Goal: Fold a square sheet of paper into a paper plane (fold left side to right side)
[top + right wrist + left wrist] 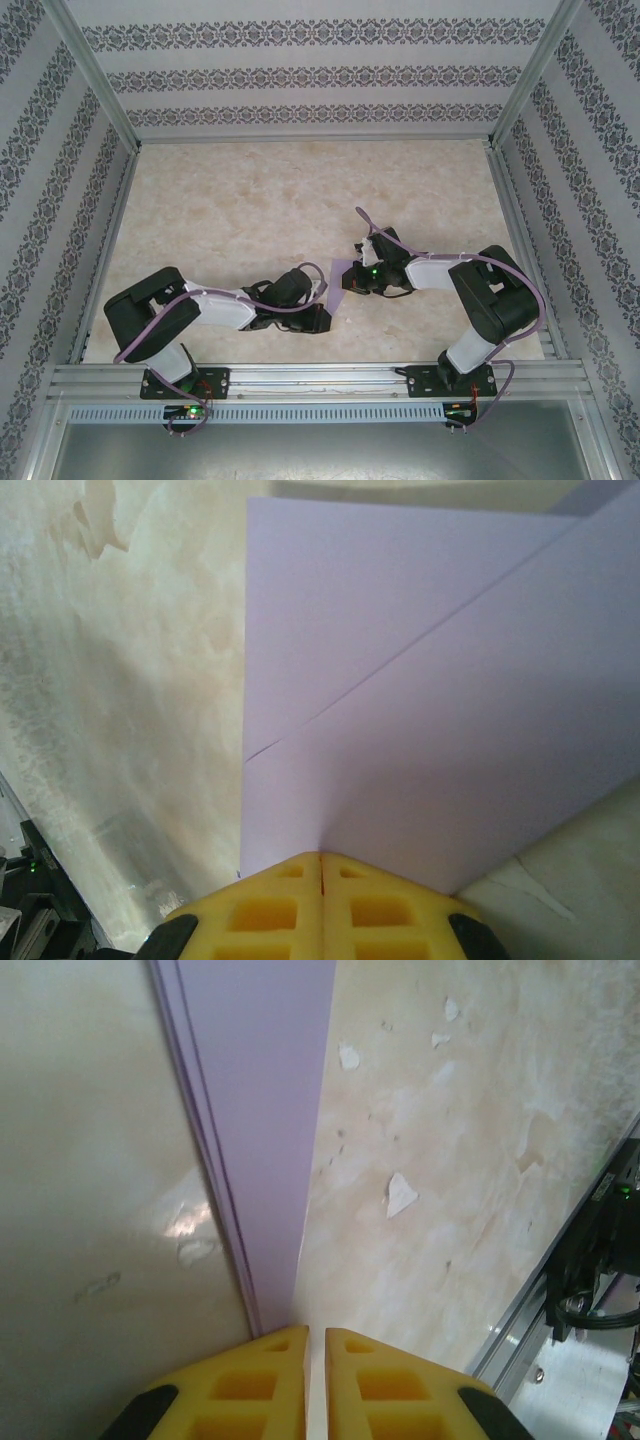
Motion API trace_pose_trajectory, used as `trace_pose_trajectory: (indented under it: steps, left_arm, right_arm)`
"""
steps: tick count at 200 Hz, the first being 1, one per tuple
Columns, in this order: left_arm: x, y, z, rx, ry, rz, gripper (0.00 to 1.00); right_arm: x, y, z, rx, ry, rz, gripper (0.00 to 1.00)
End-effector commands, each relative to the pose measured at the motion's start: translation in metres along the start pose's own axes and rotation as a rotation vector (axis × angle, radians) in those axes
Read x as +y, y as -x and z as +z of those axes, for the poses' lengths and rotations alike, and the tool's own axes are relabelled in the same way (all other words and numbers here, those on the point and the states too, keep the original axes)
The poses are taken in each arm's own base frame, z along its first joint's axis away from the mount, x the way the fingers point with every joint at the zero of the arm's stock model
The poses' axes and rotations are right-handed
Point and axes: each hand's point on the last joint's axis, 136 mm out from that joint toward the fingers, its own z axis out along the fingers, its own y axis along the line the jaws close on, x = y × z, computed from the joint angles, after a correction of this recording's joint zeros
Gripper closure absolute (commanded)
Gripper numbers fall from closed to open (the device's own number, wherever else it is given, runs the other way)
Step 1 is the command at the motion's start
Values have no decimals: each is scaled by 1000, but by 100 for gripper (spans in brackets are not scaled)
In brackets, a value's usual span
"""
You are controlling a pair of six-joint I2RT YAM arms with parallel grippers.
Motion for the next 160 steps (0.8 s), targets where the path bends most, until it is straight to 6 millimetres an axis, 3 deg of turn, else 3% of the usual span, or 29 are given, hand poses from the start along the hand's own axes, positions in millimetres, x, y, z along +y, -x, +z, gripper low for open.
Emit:
trace_pose_trajectory:
  steps: [1,24,60,88,115,160]
  left_arm:
    - [22,-33,-4,104,87,-54,88]
    - [12,-27,-14,73,76,-40,88]
    - [-20,-7,-47,-16,38,24,88]
    - [-27,12,-61,-80,16,34,88]
    - [-28,35,-56,-100,-14,35,89]
    - [-34,62,-25,-73,-39,57,92]
  right_arm:
    - [-65,-33,9,75,-250,85,100]
    - [-60,-31,10,75,-238,77,100]
    - [-53,-29,9,65,-233,66,100]
    - [-53,-31,9,62,-237,63,100]
    - [-52,-33,11,67,-234,63,100]
    - [-49,-33,12,70,-224,60,100]
